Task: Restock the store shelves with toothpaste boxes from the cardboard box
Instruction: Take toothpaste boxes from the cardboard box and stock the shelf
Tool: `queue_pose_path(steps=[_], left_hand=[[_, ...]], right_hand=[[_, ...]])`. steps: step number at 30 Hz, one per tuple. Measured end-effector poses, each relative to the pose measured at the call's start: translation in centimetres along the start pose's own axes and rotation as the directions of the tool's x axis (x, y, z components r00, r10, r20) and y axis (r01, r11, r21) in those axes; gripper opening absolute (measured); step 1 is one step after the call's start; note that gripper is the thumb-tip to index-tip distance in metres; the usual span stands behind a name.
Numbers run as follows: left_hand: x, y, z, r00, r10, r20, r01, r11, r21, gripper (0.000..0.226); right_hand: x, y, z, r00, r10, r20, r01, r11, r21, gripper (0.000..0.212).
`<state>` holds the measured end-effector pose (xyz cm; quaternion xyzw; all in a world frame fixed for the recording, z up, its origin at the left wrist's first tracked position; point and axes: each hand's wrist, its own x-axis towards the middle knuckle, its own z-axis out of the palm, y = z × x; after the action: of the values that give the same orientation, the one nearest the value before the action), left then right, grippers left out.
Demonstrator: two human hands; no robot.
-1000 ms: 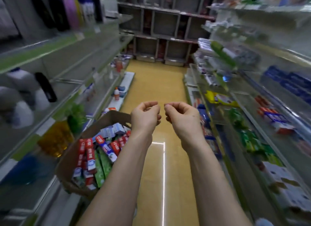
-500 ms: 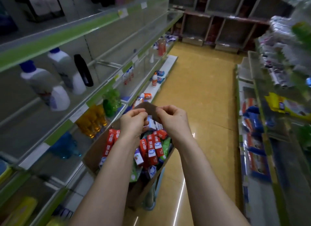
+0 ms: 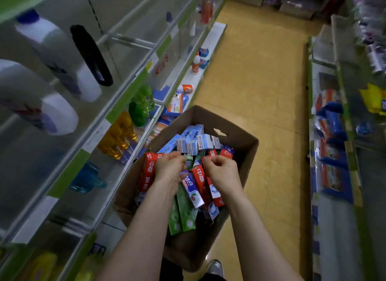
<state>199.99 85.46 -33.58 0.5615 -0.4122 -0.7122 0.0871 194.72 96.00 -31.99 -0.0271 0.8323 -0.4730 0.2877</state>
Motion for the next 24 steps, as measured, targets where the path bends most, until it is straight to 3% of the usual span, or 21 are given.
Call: queue_pose_path(steps=[4,6,9,12,21,24], left_hand=[[3.5,-1.3,-0.7,0.997,-0.074,0.01,0.073,0.994,0.082,0.028],[4.7,-1.9,-0.8,0.996,-0.087,0.018,0.084,0.989,0.126,0.028],[5.9,-2.7,0.0,0.991,-0.121,0.054,0.11,0.978,0.178,0.029],[6.4,-3.3,1.7,0.98,-0.168,0.108,0.145,0.97,0.197,0.033],[7.7,-5.7,6.2,0.936,-0.285,0.206,0.205,0.918,0.339,0.037],[8.0,-6.8,6.7,0.929,-0.31,0.2,0.211,0.891,0.403,0.019]], right_hand=[[1.9,2.4,2.8,0.995,0.1,-0.015,-0.101,0.994,-0.032,0.015],[2.6,3.7,3.4,0.988,0.144,-0.059,-0.151,0.979,-0.138,0.007],[3.4,5.4,3.5,0.965,0.202,-0.165,-0.249,0.904,-0.348,0.034],[3.5,6.7,3.3,0.951,0.243,-0.192,-0.308,0.805,-0.507,0.049],[4.3,9.0,4.0,0.94,0.258,-0.224,-0.342,0.718,-0.606,0.061],[4.0,9.8,4.4,0.941,0.266,-0.211,-0.339,0.711,-0.616,0.064]])
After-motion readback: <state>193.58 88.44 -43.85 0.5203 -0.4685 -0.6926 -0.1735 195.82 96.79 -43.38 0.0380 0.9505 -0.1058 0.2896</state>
